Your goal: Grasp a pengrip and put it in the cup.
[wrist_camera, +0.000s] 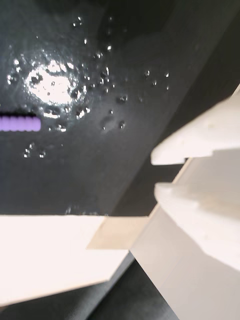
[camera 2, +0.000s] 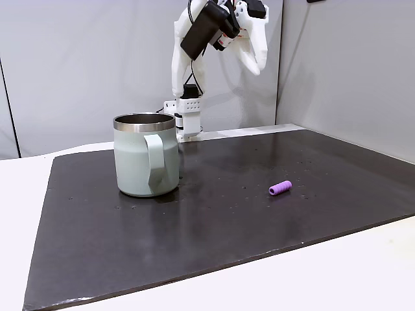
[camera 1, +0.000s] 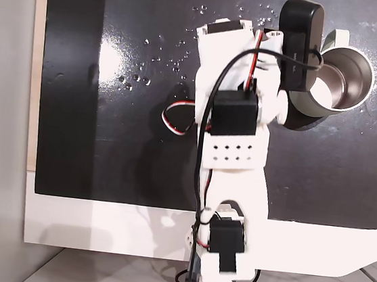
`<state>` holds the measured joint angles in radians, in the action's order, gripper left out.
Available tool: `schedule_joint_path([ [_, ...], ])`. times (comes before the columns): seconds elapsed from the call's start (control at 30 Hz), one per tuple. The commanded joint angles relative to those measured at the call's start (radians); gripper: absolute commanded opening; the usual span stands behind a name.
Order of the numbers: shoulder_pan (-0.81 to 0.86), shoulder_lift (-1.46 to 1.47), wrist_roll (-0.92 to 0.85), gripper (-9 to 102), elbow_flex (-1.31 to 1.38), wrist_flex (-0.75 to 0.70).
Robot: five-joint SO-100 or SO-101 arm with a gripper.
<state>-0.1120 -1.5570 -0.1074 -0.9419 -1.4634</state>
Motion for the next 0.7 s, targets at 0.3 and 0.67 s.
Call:
schedule_joint_path([
  [0.3,0.002,0.594,0.009,0,0.836,-0.334],
  [0.67,-0.006,0.801,-0.043,22,0.894,-0.181],
])
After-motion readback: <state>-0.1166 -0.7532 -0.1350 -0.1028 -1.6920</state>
